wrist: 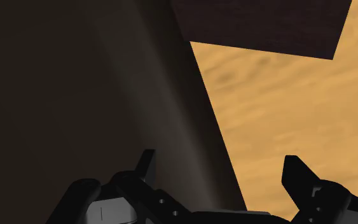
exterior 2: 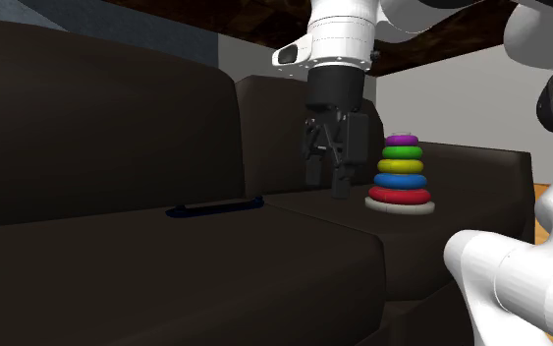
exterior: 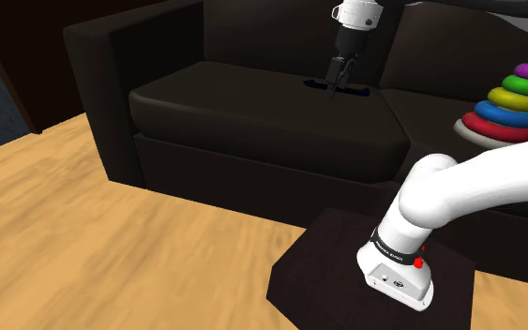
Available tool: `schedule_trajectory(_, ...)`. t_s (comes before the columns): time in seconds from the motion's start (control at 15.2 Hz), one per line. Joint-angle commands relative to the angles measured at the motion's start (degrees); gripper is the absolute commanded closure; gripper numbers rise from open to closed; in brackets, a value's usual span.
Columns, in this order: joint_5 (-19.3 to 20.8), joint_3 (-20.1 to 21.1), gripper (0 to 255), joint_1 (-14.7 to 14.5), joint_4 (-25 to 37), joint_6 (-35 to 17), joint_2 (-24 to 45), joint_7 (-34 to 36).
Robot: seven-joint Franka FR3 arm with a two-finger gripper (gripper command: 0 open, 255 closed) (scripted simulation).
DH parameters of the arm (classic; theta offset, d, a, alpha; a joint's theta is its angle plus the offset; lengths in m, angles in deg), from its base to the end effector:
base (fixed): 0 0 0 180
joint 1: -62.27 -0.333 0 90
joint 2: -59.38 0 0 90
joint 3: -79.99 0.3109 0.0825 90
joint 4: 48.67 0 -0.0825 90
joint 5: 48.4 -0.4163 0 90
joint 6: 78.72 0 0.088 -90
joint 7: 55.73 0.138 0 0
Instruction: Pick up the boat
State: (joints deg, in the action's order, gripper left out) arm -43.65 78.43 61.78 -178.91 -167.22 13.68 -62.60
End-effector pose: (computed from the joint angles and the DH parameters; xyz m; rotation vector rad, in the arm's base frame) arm 0.3388 -0.0204 0.5995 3.0682 0.1593 0.0992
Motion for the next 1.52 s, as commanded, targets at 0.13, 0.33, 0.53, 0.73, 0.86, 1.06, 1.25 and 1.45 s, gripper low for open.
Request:
schedule_trajectory(0.13, 1.5, -3.0, 0, 0.4, -0.2, -1.5, 0.6, -3.7)
schedule_trajectory(0.33, 3.5, -7.4, 0, 0.8, 0.1, -3.8, 2.2, -9.1)
schedule_trajectory(0.53, 5.1, -11.9, 0, 1.0, 1.2, -6.2, 4.5, -14.6)
schedule_trajectory(0.73, 6.1, -16.5, 0, 0.9, 3.1, -8.6, 7.7, -20.1)
schedule_trajectory(0.86, 6.4, -19.6, 0, 0.6, 4.8, -10.1, 10.2, -23.8)
schedule_trajectory(1.06, 6.1, -24.3, 0, -0.1, 7.9, -12.3, 14.5, -29.6)
schedule_trajectory(1.25, 4.7, -29.2, 0, -1.2, 11.7, -14.2, 19.6, -35.7)
schedule_trajectory(1.45, 1.9, -34.4, 0, -2.6, 16.4, -15.7, 25.5, -42.3)
